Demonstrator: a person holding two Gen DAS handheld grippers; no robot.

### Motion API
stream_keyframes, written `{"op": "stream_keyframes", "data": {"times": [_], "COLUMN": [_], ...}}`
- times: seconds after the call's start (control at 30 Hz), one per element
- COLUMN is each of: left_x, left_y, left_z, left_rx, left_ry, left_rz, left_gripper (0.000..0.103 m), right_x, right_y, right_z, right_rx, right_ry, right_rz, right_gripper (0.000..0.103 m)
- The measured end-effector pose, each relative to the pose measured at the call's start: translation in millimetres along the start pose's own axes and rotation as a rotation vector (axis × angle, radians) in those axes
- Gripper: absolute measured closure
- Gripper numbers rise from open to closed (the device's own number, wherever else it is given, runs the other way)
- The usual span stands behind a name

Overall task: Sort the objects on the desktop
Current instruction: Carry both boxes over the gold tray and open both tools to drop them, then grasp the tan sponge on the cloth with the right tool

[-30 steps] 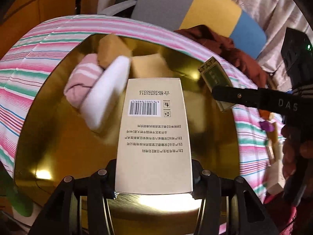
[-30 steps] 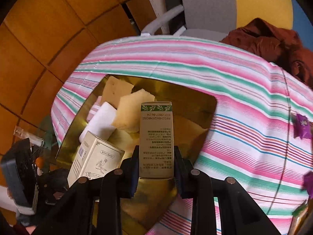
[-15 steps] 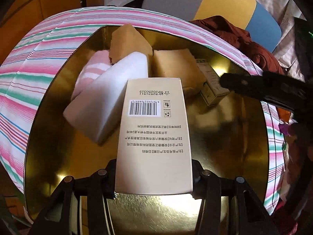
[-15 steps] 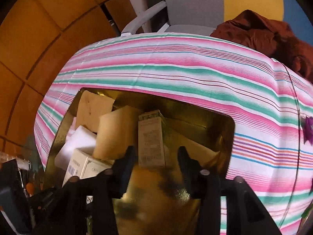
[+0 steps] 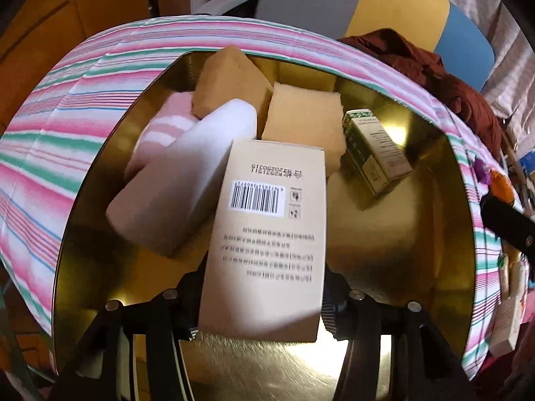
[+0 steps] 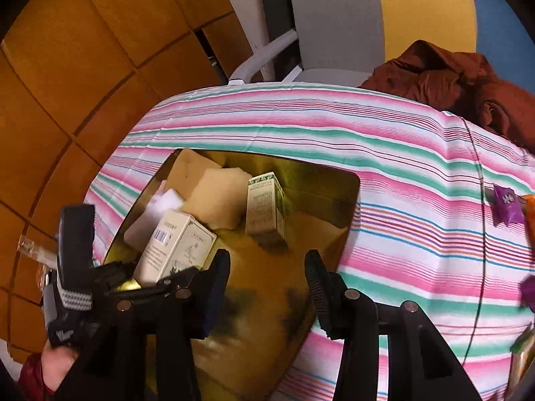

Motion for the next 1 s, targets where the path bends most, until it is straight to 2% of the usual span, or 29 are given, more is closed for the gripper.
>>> {"op": "stream_keyframes", "data": {"times": [0.13,0.27,0.4,0.73,1.0], "left_x": [-6.2,-9.1,-3.7,55.6,95.5], "left_y": [21.4,35.1,43.9,52.1,69.2], "left_z": [4.2,9.6,14.8,26.1,30.3], "left_rx": [0.048,0.083,0.111,0.141,0.179], "left_ry": [0.075,0.122,0.159,0.092,-0.003], "left_rz": [0.017,0.014,0.043,0.148,0.157], "left_gripper": [0.048,0.048,0.048,0.048,0.048], "right_x": [7.7,20.3,33.0,79.1,151.2], "right_y": [8.8,14.9,18.9,40.0,83.4], "right_z": [6.8,14.9,23.1,39.7,47.1], "right_rx": [0.013,0.020,0.016,0.012,0.052], "right_ry": [-0.018,-0.040,-0.057,-0.102,-0.165], "right_rz": [-0.010,-0.002,0.011,0.067,0.183], "right_gripper": [0.050,0.050,0.049,0.046,0.044]}}
Point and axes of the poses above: each gripper's, at about its wrist camera, not at the fingertips, and y roughly against the way its jaws point, x to its right, z to its underside, the point moved 8 cm from there along -y, roughly the way its jaws point, and after that the axes turned 3 degrees about -z, right-handed, at the moved point
